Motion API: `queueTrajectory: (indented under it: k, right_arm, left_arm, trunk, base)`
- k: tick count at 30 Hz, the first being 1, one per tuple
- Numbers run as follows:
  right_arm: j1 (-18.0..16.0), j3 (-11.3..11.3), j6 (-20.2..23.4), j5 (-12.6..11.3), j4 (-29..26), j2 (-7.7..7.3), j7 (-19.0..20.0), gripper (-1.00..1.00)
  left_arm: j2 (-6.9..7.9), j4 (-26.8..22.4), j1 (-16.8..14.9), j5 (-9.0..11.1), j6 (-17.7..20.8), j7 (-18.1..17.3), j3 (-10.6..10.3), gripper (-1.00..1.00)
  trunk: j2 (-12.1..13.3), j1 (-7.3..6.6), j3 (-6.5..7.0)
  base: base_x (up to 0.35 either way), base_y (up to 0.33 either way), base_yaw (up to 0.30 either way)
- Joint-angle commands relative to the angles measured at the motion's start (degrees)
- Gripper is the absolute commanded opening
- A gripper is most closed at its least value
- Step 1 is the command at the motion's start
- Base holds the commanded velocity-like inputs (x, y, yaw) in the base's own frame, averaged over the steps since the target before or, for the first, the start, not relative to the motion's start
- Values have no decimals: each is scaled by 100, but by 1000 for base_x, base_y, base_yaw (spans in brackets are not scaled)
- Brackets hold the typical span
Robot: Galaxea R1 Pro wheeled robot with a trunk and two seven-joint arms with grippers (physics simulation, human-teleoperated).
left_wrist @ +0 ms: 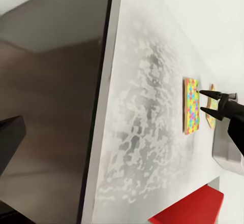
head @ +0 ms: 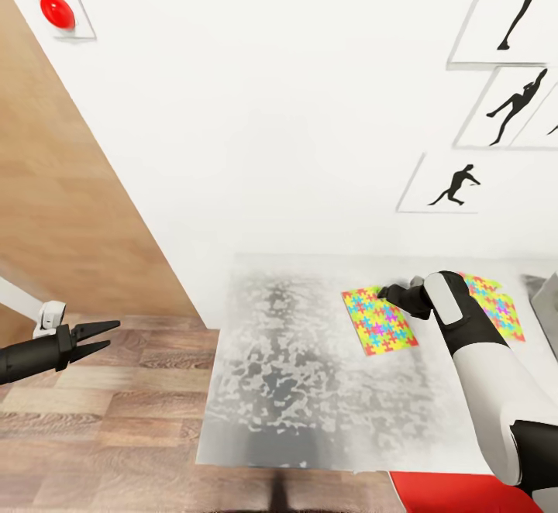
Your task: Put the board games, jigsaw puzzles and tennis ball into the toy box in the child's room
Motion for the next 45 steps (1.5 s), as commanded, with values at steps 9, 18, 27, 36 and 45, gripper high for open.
queueTrajectory:
  k: [9,18,27,36,45]
  right_arm:
    - [0,-2,96,-61,5,5,172,100]
    - [5,5,110,-60,6,8,236,100]
    - [5,6,110,-60,6,9,237,100]
    - [5,6,110,-60,6,9,253,100]
    - [5,6,110,-60,6,9,255,100]
  left_arm:
    - [1,2,-5,-43,21,-47,5,100]
    - [1,2,-5,-43,21,-50,5,100]
    - [1,2,-5,-43,21,-55,5,100]
    - [1,2,-5,-43,21,-56,5,100]
    - [1,2,-5,-43,21,-56,5,100]
  trunk:
    - [-11,3,-94]
    - [-11,3,-124]
    - [-11,3,-124]
    - [-11,3,-124]
    - [-11,3,-124]
  base:
    - [0,25,0]
    - [0,102,0]
    - [0,118,0]
    - [-44,84,0]
    - [-120,244,0]
